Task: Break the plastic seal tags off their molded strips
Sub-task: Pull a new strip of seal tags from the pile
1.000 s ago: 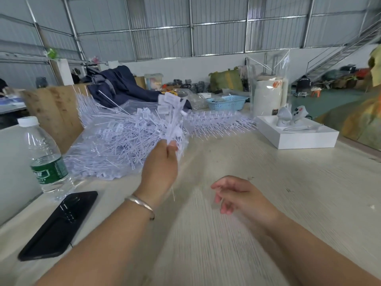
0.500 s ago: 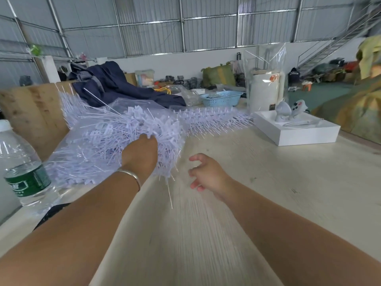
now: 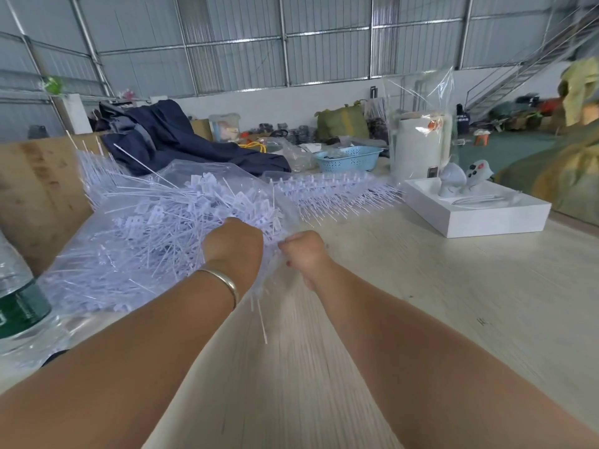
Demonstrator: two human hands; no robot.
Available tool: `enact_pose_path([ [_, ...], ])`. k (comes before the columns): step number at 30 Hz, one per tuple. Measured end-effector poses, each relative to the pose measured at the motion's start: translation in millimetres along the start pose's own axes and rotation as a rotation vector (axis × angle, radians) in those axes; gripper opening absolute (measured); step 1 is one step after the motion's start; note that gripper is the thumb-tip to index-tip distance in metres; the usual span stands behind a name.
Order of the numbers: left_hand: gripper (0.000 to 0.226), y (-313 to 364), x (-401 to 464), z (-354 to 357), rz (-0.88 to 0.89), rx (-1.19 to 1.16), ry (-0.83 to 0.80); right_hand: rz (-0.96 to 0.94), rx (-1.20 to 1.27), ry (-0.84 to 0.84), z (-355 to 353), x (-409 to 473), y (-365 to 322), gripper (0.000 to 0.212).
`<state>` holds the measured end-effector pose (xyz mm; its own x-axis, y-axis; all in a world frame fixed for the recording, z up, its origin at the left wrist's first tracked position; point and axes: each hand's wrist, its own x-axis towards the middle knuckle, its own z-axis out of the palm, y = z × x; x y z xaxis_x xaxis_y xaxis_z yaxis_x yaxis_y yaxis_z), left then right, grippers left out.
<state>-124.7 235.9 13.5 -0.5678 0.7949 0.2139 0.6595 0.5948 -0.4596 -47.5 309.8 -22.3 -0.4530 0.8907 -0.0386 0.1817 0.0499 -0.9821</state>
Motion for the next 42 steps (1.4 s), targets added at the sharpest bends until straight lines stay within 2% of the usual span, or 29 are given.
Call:
enact_pose_path([
  [3, 0.045, 14.7, 1.2, 5.9, 0.045, -0.013, 0.007, -0.115, -0.112, 0.156, 2.2, 0.0, -3.5, 0.023],
  [8, 0.038, 13.3, 7.8, 13.6, 0.109, -0.020, -0.009, -0.242, -0.114, 0.191, 7.8, -9.5, -13.9, 0.027],
  [13, 0.039, 8.1, 17.9, 9.4, 0.101, -0.097, 0.026, -0.238, -0.041, 0.161, -1.5, -11.7, -11.3, 0.028],
  [17, 0.025, 10.7, 5.1, 13.3, 0.091, -0.143, 0.193, -0.187, 0.003, 0.089, -17.8, -18.6, -7.0, 0.024],
  [19, 0.026, 14.5, -5.4, 13.2, 0.079, -0.163, 0.304, -0.175, 0.014, 0.032, -25.2, -26.3, -6.3, 0.024],
  [22, 0.034, 23.9, -27.8, 3.5, 0.061, -0.327, 0.379, -0.153, 0.070, 0.003, -42.0, -39.2, -3.3, 0.024],
  [25, 0.036, 37.2, -58.3, 3.0, 0.099, -0.480, 0.434, -0.140, 0.027, 0.018, -64.8, -49.5, 4.7, 0.020],
  [27, 0.033, 48.5, -78.8, 7.2, 0.173, -0.581, 0.382, -0.122, -0.036, 0.048, -84.5, -54.2, 11.5, 0.025],
  [29, 0.032, 58.2, -94.7, 10.5, 0.219, -0.676, 0.262, -0.089, -0.084, 0.062, -103.4, -55.4, 19.7, 0.026],
  [33, 0.032, 67.8, -100.2, 15.5, 0.276, -0.718, 0.157, -0.041, -0.191, 0.048, -129.6, -57.0, 30.7, 0.023],
  [37, 0.031, 73.7, -81.9, 14.3, 0.203, -0.982, 0.119, 0.004, -0.269, 0.117, -141.1, -42.4, 41.5, 0.009],
  [39, 0.031, 74.9, -66.0, 8.8, 0.137, -1.133, 0.106, -0.004, -0.334, 0.125, -139.8, -27.8, 44.3, 0.020],
  [42, 0.027, 74.5, -33.7, -4.2, 0.055, -1.431, 0.069, -0.011, -0.380, 0.159, -135.8, -1.0, 45.3, 0.020],
])
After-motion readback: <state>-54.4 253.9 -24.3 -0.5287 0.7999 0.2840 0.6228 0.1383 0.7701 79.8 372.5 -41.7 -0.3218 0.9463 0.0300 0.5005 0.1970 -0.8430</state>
